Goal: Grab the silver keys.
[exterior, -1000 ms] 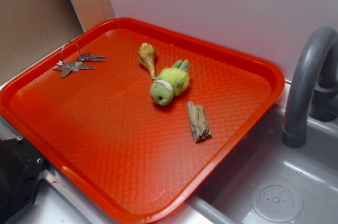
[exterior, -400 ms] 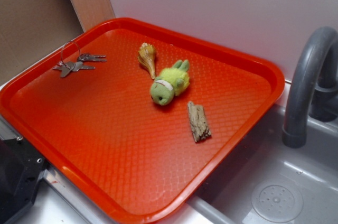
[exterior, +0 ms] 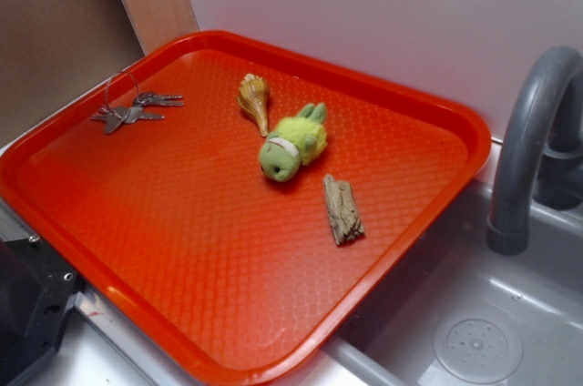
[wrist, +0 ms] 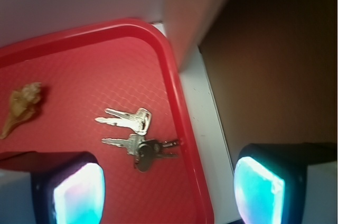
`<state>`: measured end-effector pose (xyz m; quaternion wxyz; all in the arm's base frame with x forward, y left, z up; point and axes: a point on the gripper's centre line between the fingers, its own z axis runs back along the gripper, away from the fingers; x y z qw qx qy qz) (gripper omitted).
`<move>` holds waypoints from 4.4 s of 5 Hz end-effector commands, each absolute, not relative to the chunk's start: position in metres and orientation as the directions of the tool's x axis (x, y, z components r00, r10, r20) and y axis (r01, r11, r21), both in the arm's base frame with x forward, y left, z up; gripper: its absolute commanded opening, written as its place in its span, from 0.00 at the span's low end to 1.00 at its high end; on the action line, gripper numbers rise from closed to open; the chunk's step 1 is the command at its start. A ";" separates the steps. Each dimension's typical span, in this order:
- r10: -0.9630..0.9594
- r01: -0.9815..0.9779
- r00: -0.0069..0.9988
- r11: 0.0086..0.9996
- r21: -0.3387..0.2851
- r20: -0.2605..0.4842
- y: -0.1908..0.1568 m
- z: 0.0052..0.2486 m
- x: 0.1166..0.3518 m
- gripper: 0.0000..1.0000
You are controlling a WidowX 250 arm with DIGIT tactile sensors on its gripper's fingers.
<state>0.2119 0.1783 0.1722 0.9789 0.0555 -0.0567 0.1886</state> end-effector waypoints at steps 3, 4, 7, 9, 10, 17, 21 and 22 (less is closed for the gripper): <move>0.807 -0.833 0.542 0.552 0.029 0.234 0.155 0.147 0.219 1.00; 0.780 -0.804 0.582 0.594 0.020 0.229 0.159 0.126 0.222 1.00; 0.615 -0.636 0.741 0.772 -0.013 0.269 0.150 0.085 0.220 1.00; 0.615 -0.636 0.741 0.772 -0.013 0.269 0.150 0.085 0.220 1.00; 0.642 -0.673 0.724 0.738 0.052 0.253 0.162 0.056 0.210 1.00; -0.016 0.053 0.955 0.992 -0.116 0.297 0.033 0.213 0.196 0.00; -0.123 0.151 0.966 0.982 -0.111 0.227 -0.015 0.178 0.189 0.00; -0.077 0.091 0.975 0.994 -0.060 0.207 -0.015 0.172 0.187 0.00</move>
